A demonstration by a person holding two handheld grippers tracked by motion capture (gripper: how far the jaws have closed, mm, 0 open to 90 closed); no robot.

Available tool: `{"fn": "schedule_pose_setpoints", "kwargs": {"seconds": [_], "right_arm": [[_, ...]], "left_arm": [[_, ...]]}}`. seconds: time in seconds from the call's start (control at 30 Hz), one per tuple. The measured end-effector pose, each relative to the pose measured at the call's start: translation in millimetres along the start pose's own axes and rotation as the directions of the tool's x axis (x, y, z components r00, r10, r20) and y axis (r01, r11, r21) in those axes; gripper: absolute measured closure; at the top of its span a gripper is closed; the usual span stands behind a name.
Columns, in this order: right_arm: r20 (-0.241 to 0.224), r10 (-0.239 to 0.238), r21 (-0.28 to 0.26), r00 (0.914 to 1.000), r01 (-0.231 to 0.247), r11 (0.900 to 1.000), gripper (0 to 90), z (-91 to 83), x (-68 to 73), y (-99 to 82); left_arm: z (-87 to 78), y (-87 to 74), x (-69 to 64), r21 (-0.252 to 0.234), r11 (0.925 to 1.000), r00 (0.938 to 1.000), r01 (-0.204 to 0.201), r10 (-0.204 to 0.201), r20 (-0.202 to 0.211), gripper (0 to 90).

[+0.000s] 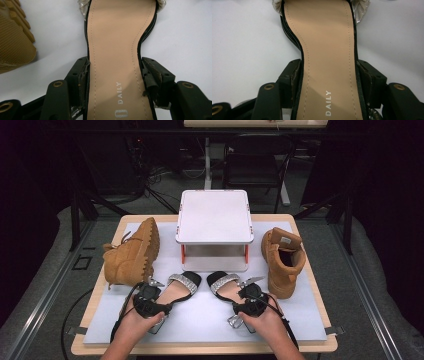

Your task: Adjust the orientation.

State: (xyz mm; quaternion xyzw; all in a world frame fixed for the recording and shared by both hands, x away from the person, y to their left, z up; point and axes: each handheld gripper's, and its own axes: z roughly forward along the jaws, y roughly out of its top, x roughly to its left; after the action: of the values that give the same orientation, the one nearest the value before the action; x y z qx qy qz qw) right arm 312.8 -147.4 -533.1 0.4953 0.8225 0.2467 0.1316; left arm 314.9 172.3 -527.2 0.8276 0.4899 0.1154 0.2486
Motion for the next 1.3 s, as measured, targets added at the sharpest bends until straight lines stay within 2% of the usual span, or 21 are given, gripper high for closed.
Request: {"fn": "schedule_pose_setpoints", "kwargs": {"seconds": [0.33,0.5,0.77,1.3], "right_arm": [[0.01,0.02,-0.008,0.9997,-0.02,0.9998,41.4,-1.2,0.7,-1.6],[0.014,0.028,0.003,0.9995,-0.028,0.9996,41.4,-2.8,-0.9,-2.9],[0.019,0.038,-0.007,0.9991,-0.038,0.9993,41.5,-3.5,-0.1,-4.8],[0.018,0.047,-0.019,0.9987,-0.047,0.9987,41.5,-6.8,-0.3,-7.7]], "left_arm": [[-0.4,-0.9,-0.3,-0.007,0.9994,0.9995,0.033,-0.033,0.003,42.5],[-0.4,-1.9,-0.8,-0.017,0.999,0.9991,0.041,-0.041,0.003,42.5],[-0.6,-2.1,-1.8,-0.017,0.9984,0.9985,0.055,-0.054,0.002,42.5],[-4.8,-0.5,-4.9,-0.024,0.9985,0.9988,0.049,-0.049,0.0,42.6]]}}
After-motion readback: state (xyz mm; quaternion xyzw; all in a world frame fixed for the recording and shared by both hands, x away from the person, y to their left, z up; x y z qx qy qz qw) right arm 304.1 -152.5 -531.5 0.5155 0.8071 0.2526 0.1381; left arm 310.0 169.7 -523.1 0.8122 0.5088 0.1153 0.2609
